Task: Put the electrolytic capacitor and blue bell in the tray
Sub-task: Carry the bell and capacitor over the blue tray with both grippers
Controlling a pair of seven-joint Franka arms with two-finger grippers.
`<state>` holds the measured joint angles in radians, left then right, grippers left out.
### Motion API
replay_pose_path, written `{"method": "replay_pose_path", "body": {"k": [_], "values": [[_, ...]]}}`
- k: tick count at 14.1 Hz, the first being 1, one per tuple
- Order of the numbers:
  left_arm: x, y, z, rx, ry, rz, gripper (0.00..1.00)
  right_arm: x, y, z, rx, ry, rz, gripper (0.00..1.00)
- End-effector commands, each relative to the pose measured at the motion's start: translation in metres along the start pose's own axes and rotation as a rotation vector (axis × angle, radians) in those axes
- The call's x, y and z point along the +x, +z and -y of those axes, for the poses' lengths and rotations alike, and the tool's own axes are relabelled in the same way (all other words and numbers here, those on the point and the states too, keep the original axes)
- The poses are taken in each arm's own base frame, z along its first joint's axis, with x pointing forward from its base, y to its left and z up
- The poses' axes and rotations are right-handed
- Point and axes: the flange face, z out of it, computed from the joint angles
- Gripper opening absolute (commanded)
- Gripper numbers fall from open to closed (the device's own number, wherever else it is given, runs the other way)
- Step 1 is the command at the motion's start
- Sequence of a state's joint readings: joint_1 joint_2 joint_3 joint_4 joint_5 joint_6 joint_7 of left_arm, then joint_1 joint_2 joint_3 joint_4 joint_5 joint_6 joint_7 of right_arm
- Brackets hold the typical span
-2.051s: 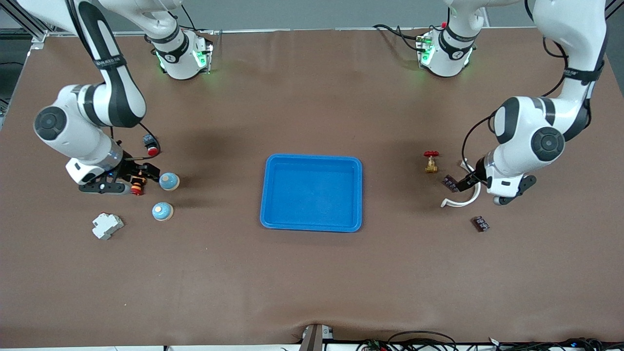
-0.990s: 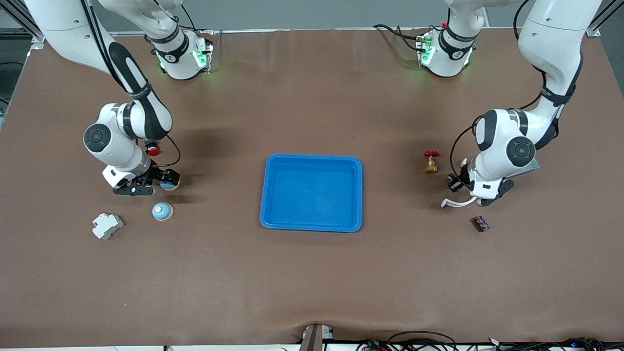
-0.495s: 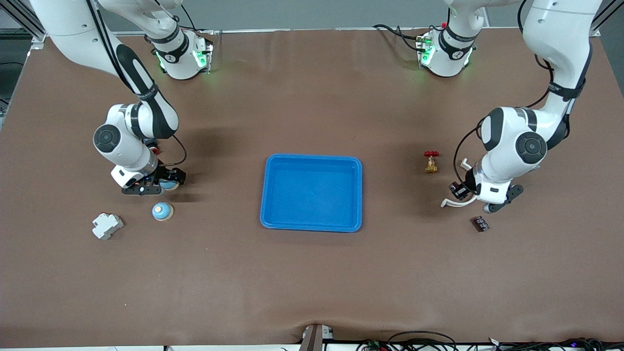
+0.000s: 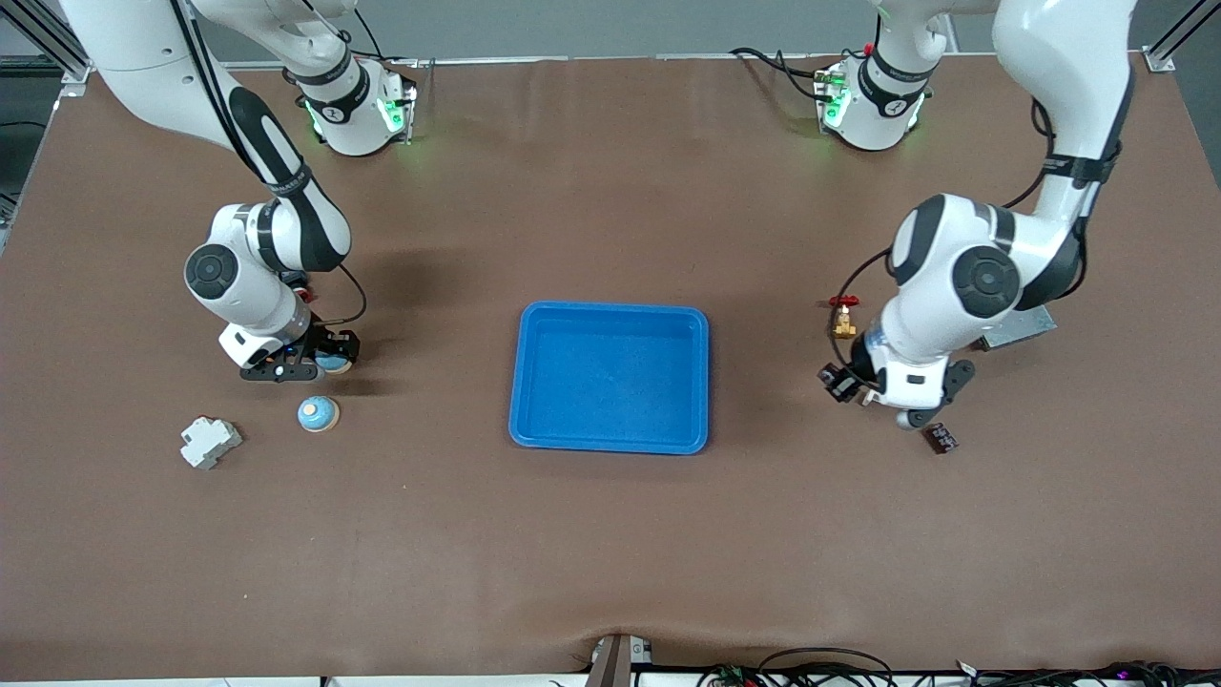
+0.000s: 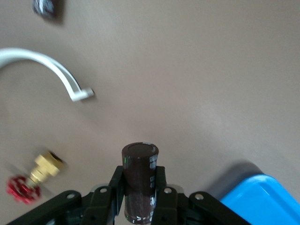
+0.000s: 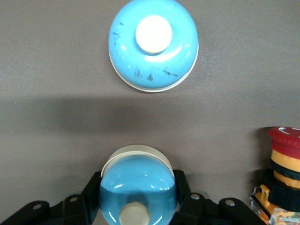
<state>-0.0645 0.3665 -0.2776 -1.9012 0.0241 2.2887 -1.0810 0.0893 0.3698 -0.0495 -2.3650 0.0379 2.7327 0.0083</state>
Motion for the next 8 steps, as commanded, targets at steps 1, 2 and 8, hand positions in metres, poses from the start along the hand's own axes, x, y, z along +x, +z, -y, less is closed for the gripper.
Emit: {"method": "replay_pose_path", "body": {"k": [1, 2, 8], "values": [[-0.021, 0.004, -0.019, 0.001, -0.044, 0.025, 0.0, 0.005, -0.016, 0.021, 0.004, -0.021, -0.016, 0.0], [-0.026, 0.007, -0.026, 0.0, -0.064, 0.027, 0.0, 0.012, -0.028, 0.031, 0.006, -0.002, 0.003, 0.0], [-0.107, 0.015, -0.089, -0.034, -0.127, 0.03, 0.0, 0.049, -0.098, 0.14, -0.014, 0.13, 0.095, 0.0]]}}
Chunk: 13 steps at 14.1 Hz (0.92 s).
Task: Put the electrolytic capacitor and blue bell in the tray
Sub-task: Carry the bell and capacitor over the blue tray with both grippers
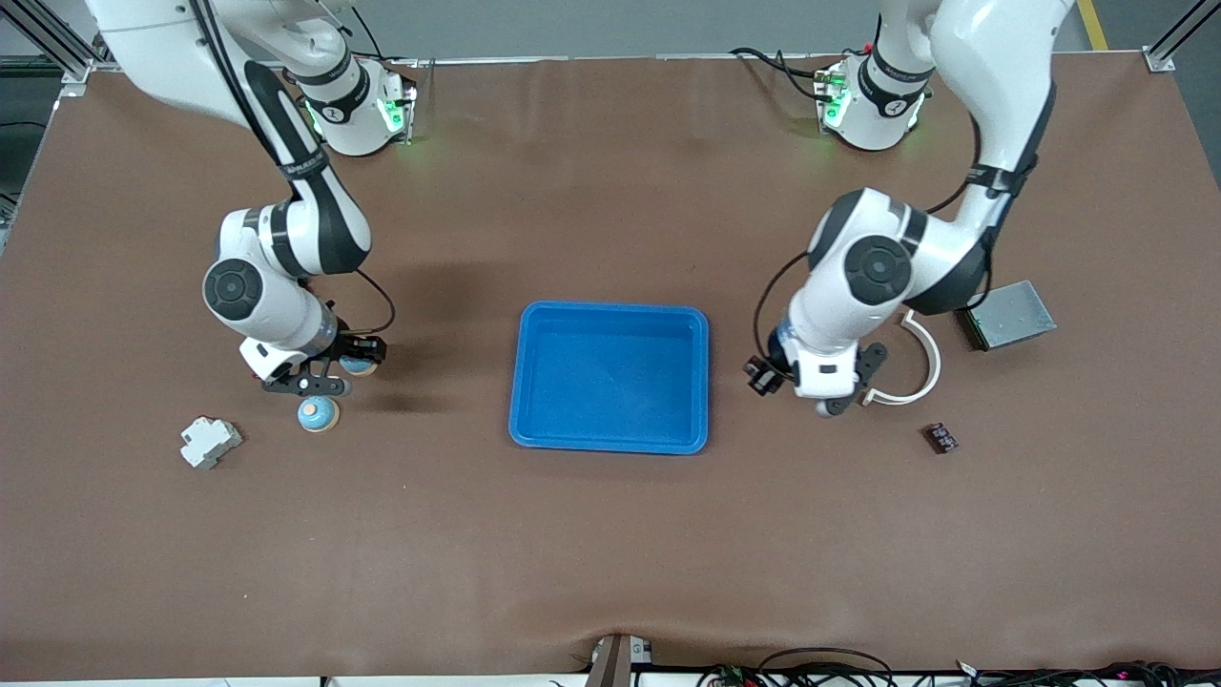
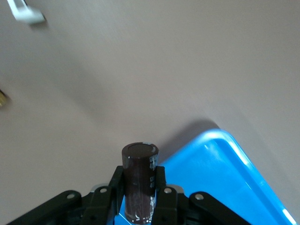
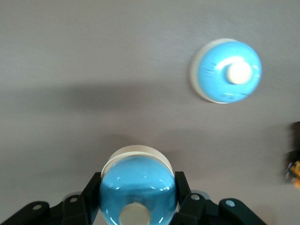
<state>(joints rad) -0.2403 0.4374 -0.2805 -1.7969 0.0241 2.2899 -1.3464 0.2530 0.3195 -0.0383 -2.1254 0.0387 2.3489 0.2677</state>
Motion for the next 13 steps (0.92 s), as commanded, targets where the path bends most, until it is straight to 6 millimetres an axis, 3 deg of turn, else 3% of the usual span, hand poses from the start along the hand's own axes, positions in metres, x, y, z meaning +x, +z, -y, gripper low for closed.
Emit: {"method": "replay_pose_path", "body": {"k": [1, 3, 7, 9, 13], "values": [[-0.03, 0.013, -0.023, -0.004, -0.04, 0.015, 0.0, -0.006, -0.024, 0.064, -0.007, 0.087, -0.009, 0.0], [-0.045, 0.02, -0.033, -0.005, -0.075, 0.024, 0.0, -0.015, -0.036, 0.108, 0.001, 0.136, -0.035, 0.0], [-0.07, 0.049, -0.037, 0.034, -0.142, 0.038, 0.0, -0.033, -0.031, 0.186, 0.014, 0.247, -0.063, 0.0], [-0.081, 0.077, -0.036, 0.07, -0.221, 0.034, 0.0, -0.034, -0.024, 0.204, 0.047, 0.293, -0.059, 0.0], [-0.098, 0.112, -0.036, 0.11, -0.299, 0.006, 0.0, -0.042, 0.008, 0.24, 0.101, 0.343, -0.058, 0.0]]}}
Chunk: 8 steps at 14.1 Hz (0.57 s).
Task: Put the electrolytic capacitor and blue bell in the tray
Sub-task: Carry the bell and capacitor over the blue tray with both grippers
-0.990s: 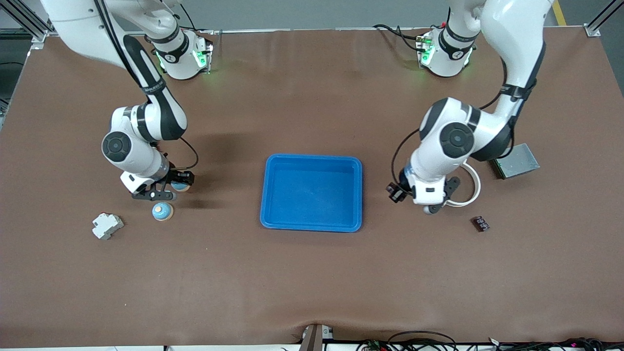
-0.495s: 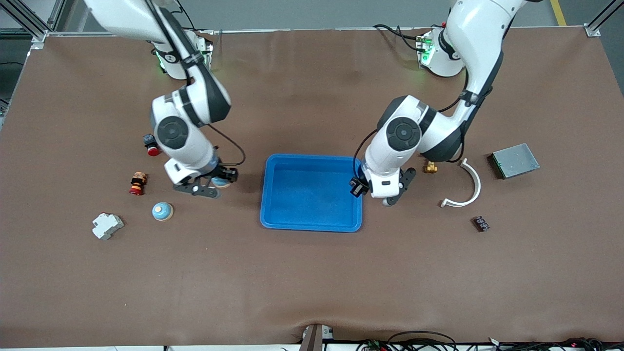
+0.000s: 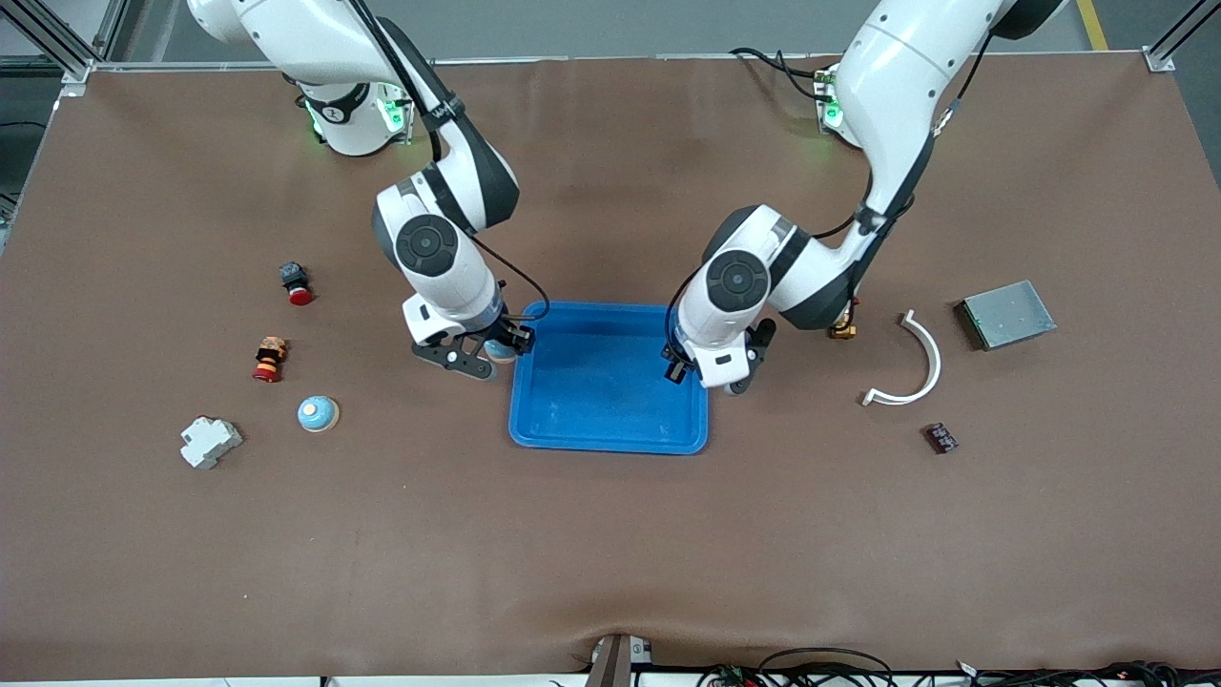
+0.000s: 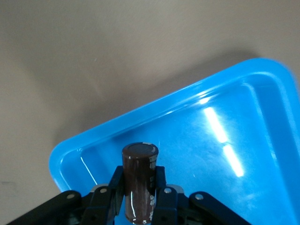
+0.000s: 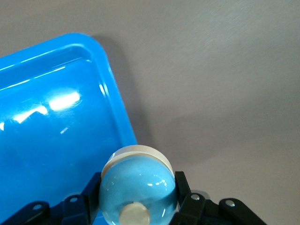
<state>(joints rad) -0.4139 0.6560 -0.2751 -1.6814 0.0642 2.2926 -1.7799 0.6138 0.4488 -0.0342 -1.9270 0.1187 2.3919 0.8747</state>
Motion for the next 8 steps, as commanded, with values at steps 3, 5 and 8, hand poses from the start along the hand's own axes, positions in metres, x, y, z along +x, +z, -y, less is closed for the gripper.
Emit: {"method": "replay_pose_path", "body": {"k": [3, 5, 8], "values": [[-0.001, 0.017, -0.007, 0.006, -0.02, -0.037, 0.0, -0.015, 0.033, 0.047, 0.008, 0.075, -0.003, 0.0], [-0.002, 0.023, -0.007, 0.006, -0.02, -0.034, 0.44, -0.021, 0.042, 0.06, 0.008, 0.093, -0.004, 0.0], [-0.003, 0.015, -0.01, -0.019, -0.021, -0.03, 1.0, -0.034, 0.055, 0.07, 0.0, 0.098, 0.001, 0.0]]}}
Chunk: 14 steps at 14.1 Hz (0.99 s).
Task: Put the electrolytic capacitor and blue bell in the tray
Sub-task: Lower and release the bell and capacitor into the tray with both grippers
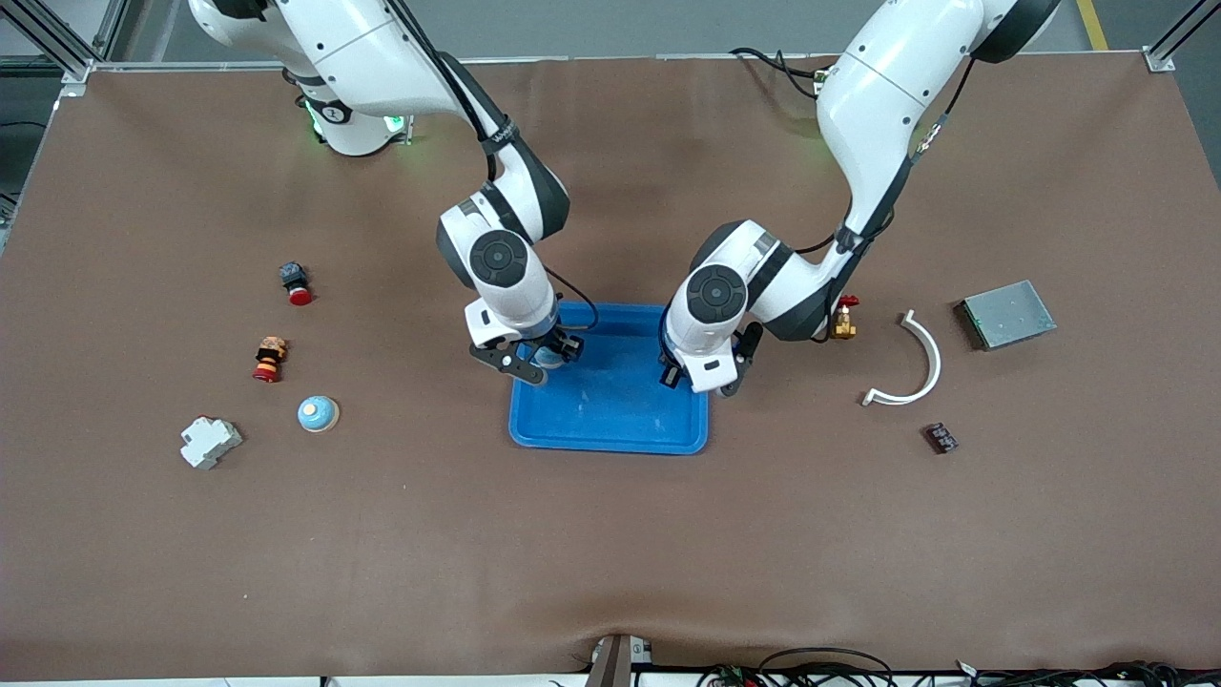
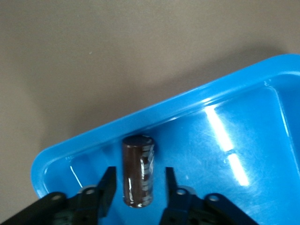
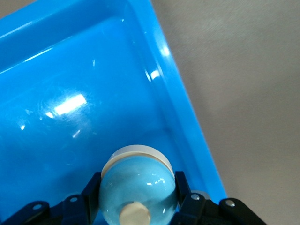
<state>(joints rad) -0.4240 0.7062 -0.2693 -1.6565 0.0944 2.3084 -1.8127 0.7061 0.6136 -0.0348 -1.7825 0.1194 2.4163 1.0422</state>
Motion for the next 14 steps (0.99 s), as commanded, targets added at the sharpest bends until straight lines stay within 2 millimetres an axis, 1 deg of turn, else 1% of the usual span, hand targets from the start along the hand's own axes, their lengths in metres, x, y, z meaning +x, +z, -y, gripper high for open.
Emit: {"method": "replay_pose_path", "body": {"k": [1, 2, 3, 4, 6, 8, 9, 10, 11, 14], "values": [[-0.002, -0.011, -0.007, -0.031, -0.008, -0.014, 1.0, -0.006, 0.009, 0.015, 0.004, 0.028, 0.005, 0.0], [0.003, -0.016, -0.008, -0.038, -0.012, -0.017, 1.0, -0.007, 0.011, 0.016, 0.001, 0.03, 0.004, 0.0], [0.01, -0.031, -0.011, -0.056, -0.014, -0.022, 1.0, -0.011, 0.013, 0.017, 0.0, 0.026, 0.006, 0.0], [0.023, -0.048, -0.013, -0.075, -0.027, -0.031, 1.0, -0.012, 0.015, 0.017, -0.001, 0.027, 0.007, 0.0], [0.062, -0.08, -0.014, -0.075, -0.075, -0.048, 1.0, -0.013, 0.02, 0.019, 0.005, 0.035, 0.003, 0.0], [0.118, -0.102, -0.012, -0.06, -0.088, -0.065, 1.0, -0.014, 0.027, 0.021, 0.011, 0.037, -0.002, 0.0], [0.145, -0.104, -0.008, -0.041, -0.087, -0.07, 1.0, -0.013, 0.03, 0.022, 0.01, 0.038, -0.001, 0.0], [0.177, -0.106, -0.004, -0.019, -0.065, -0.083, 1.0, -0.013, 0.032, 0.024, 0.012, 0.036, -0.003, 0.0], [0.21, -0.107, 0.002, 0.011, -0.027, -0.095, 1.0, -0.017, 0.039, 0.025, 0.003, 0.029, 0.0, 0.0], [0.286, -0.101, 0.023, 0.053, 0.067, -0.091, 1.0, -0.019, 0.044, 0.029, 0.0, 0.042, -0.002, 0.0]]}}
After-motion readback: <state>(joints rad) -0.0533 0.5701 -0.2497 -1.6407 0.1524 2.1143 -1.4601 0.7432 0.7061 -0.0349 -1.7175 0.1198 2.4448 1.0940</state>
